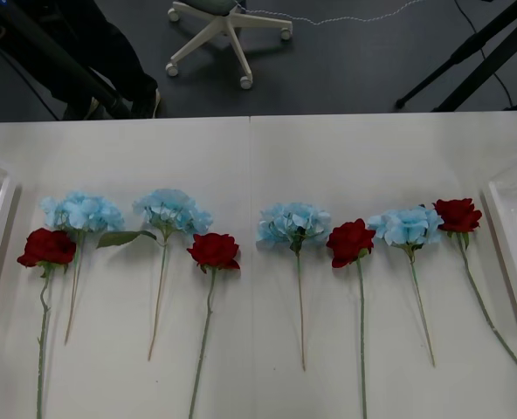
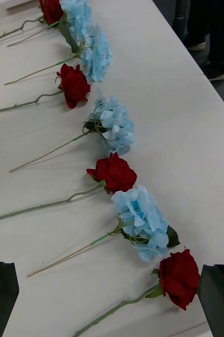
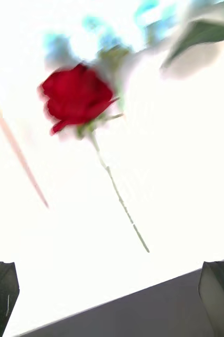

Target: Put the red flowers into the right box and the blue flowers into the left box

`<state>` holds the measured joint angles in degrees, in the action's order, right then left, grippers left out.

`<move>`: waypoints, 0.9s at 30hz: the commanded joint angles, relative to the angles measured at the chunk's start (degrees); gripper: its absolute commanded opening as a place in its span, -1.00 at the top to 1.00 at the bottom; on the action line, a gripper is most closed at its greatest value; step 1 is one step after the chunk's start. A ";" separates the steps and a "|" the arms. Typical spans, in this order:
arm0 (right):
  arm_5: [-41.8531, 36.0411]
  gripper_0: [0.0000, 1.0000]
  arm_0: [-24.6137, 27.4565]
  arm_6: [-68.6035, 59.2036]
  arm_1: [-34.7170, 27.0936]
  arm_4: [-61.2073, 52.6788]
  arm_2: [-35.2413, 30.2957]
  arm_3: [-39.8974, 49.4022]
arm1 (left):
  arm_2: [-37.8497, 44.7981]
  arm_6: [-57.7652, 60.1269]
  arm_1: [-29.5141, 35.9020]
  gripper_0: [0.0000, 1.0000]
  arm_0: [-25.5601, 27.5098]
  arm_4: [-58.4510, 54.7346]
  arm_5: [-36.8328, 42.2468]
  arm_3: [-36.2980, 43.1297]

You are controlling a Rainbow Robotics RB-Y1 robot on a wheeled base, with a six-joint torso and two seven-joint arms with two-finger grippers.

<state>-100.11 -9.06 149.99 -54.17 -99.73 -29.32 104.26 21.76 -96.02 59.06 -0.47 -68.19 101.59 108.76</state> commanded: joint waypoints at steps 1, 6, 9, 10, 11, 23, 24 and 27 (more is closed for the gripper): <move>0.36 -1.00 3.61 -0.31 0.91 0.33 2.16 -1.08 | -1.54 12.17 -3.86 -1.00 1.70 6.32 -0.78 0.84; 1.59 -1.00 3.26 -5.06 -1.20 0.68 3.13 -1.25 | -1.54 12.70 -10.01 -1.00 3.55 13.52 -1.66 0.76; 0.62 -1.00 2.38 -14.64 -2.78 2.17 4.01 -1.25 | -1.54 12.26 -13.97 -1.00 4.69 17.57 -3.07 0.67; 0.18 -1.00 1.85 -19.03 -3.49 3.05 4.63 -1.25 | -1.54 12.17 -15.64 -1.00 4.96 19.15 -3.59 0.49; 0.01 -1.00 1.59 -21.32 -3.75 3.49 4.98 -1.16 | -1.54 12.17 -16.61 -1.00 4.96 20.03 -3.86 0.23; 0.36 -1.00 -2.98 -58.15 -6.30 20.81 12.97 5.87 | -6.11 5.67 -23.81 -1.00 2.85 25.65 -13.96 -11.02; 0.62 -1.00 -3.34 -61.31 -6.30 22.39 14.12 6.31 | -7.17 5.41 -23.81 -1.00 2.41 26.00 -14.84 -11.99; 1.68 -1.00 -3.69 -67.20 -6.30 26.17 16.40 6.75 | -8.84 4.70 -23.90 -1.00 1.62 26.62 -16.78 -13.40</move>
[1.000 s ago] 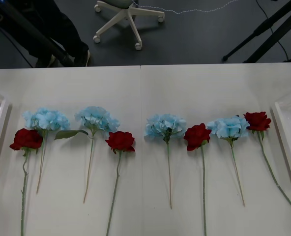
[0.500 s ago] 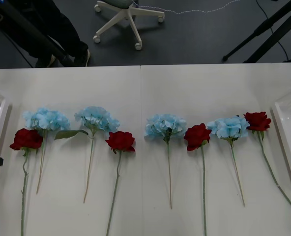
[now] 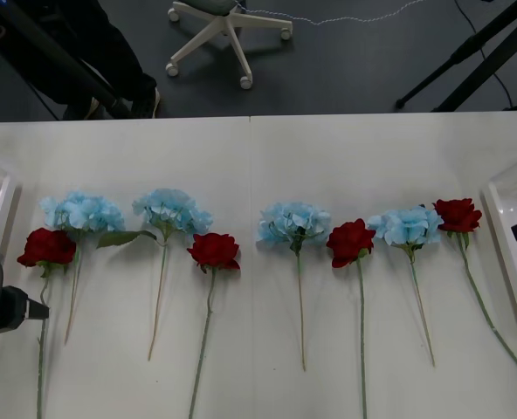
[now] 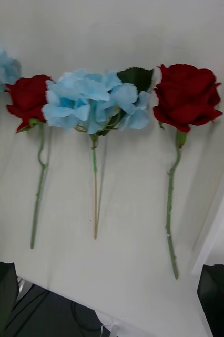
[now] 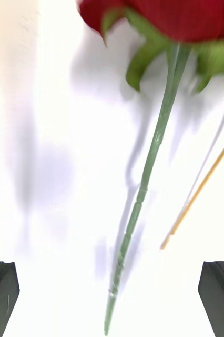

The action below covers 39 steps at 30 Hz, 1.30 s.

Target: Put the red flowers into the right box and the blue flowers into the left box

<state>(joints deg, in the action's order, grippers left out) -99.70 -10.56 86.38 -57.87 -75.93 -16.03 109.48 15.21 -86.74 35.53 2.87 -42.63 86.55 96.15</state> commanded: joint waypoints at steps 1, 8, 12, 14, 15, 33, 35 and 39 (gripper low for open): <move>1.61 -1.00 -2.27 -4.91 -2.60 3.42 3.72 1.53 | -2.82 -4.75 -0.29 -1.00 -1.91 1.23 -2.09 -0.96; 7.41 -1.00 -2.36 -13.17 -2.51 12.47 11.72 1.44 | -4.40 -5.54 -0.37 -1.00 -2.70 2.81 -2.97 -1.31; 9.70 -1.00 -2.45 -17.56 -2.34 18.71 15.85 1.44 | -4.40 -5.98 -0.46 -1.00 -2.79 3.61 -4.55 -2.01; 10.31 -1.00 -2.54 -18.00 -2.43 20.29 17.08 1.35 | -4.49 -6.16 -0.46 -1.00 -2.96 3.78 -5.17 -2.81; 11.72 -1.00 -2.80 -18.09 -2.34 22.93 19.28 1.35 | -4.66 -6.77 -0.81 -1.00 -3.66 3.87 -6.40 -4.65; 25.96 -1.00 -6.40 -16.69 0.39 29.78 30.97 -11.83 | -5.37 -9.58 -4.42 -1.00 -5.77 6.33 -10.88 -10.54; 27.98 -1.00 -6.67 -16.51 0.74 30.14 31.85 -13.33 | -5.63 -10.02 -4.42 -1.00 -6.13 6.68 -11.49 -11.59; 29.12 -1.00 -7.02 -15.89 2.14 31.72 32.64 -15.26 | -5.63 -10.81 -4.42 -1.00 -6.57 7.12 -12.81 -13.09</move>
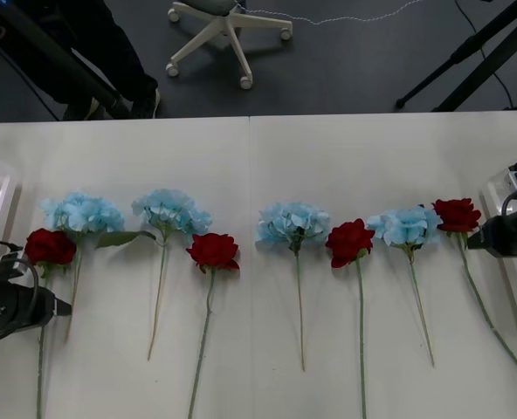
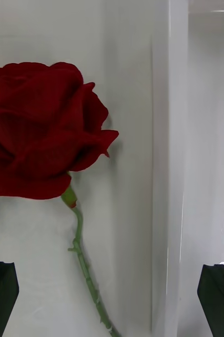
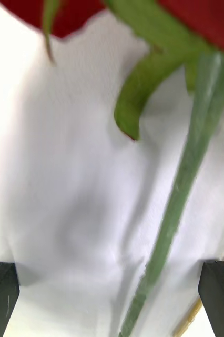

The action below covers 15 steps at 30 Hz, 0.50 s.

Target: Put the red flowers into the right box and the blue flowers into the left box

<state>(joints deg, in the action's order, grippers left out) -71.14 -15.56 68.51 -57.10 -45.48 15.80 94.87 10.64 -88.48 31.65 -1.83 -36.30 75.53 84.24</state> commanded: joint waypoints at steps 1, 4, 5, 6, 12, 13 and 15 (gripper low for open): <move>0.92 -1.00 -2.11 2.15 1.55 1.36 0.99 -1.18 | -1.06 -9.25 -0.54 -1.00 -1.86 0.88 -1.79 -1.27; 2.59 -1.00 -2.20 2.33 1.82 1.36 2.05 -2.59 | -1.06 -9.52 -0.54 -0.83 -1.86 1.06 -1.79 -1.36; 3.38 -1.00 -2.29 2.41 1.91 1.36 2.75 -3.03 | -1.06 -9.69 -0.63 -0.50 -1.86 1.15 -1.79 -1.53; 4.08 -1.00 -2.37 2.50 1.91 1.45 3.36 -3.47 | -1.06 -9.78 -0.71 -0.25 -1.95 1.15 -1.96 -1.88; 7.42 -1.00 -2.64 2.59 2.17 1.27 6.18 -5.67 | -1.06 -10.57 -1.86 0.71 -1.95 2.29 -4.95 -3.73; 7.42 -1.00 -2.64 2.68 2.26 1.10 6.35 -5.84 | -1.06 -10.66 -1.94 0.80 -1.95 2.47 -5.39 -3.99; 7.42 -1.00 -2.64 2.77 2.34 0.75 6.70 -5.84 | -1.06 -11.01 -2.03 0.94 -2.03 2.64 -5.83 -4.26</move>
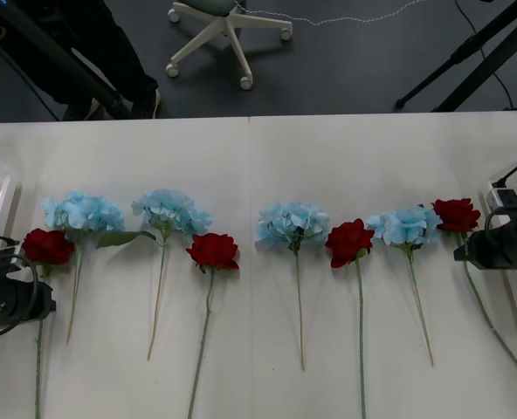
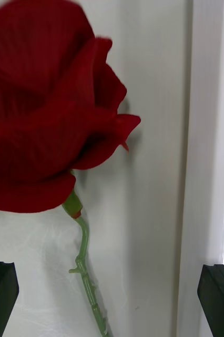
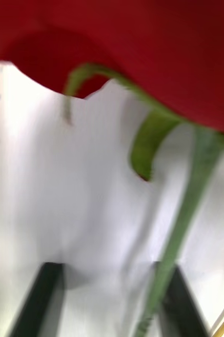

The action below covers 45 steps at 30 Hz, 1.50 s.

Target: Put the red flowers into the right box and the blue flowers into the left box

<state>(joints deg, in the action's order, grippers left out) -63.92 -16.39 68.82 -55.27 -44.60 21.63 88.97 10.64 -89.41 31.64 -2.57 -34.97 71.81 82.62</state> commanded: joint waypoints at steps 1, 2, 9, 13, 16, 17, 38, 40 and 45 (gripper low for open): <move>0.11 -1.00 -1.81 2.46 0.51 -0.40 1.05 0.06 | -1.06 -10.17 -2.11 1.00 -1.21 1.48 -2.29 -2.64; 0.20 -1.00 -1.81 2.46 0.51 -0.57 1.31 0.06 | -1.06 -10.17 -2.11 1.00 -1.21 1.66 -2.29 -2.73; 0.29 -1.00 -2.07 2.46 1.21 -1.54 1.93 0.06 | -1.06 -10.44 -2.11 1.00 -1.30 2.28 -2.38 -2.64; 0.64 -1.00 -2.16 2.37 2.01 -0.84 2.54 -1.08 | -1.06 -10.44 -2.02 1.00 -1.21 2.19 -2.47 -2.55; 1.52 -1.00 -2.33 2.63 2.80 -0.57 2.63 -2.84 | -0.44 -10.17 -2.11 1.00 -1.12 2.28 -1.76 -0.62; 1.61 -1.00 -2.42 2.63 2.97 -0.66 2.72 -3.19 | -0.18 -10.17 -2.02 1.00 -1.12 2.28 -1.24 -0.18; 6.26 -1.00 -6.03 2.19 4.73 -3.56 6.15 -12.07 | 20.12 -6.66 -2.11 1.00 1.60 -34.55 28.03 29.53; 6.18 -0.75 -6.03 2.02 4.73 -3.91 6.15 -12.07 | 19.68 -3.76 -2.02 1.00 1.25 -40.53 27.77 29.61; 6.26 0.79 -6.03 1.58 4.73 -4.62 6.15 -12.42 | 16.61 3.10 -2.02 1.00 -1.21 -53.18 26.19 29.61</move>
<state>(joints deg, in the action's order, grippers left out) -58.09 -21.02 68.94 -50.78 -48.67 26.70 76.81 29.31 -96.34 29.88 -2.24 -86.09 99.11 110.70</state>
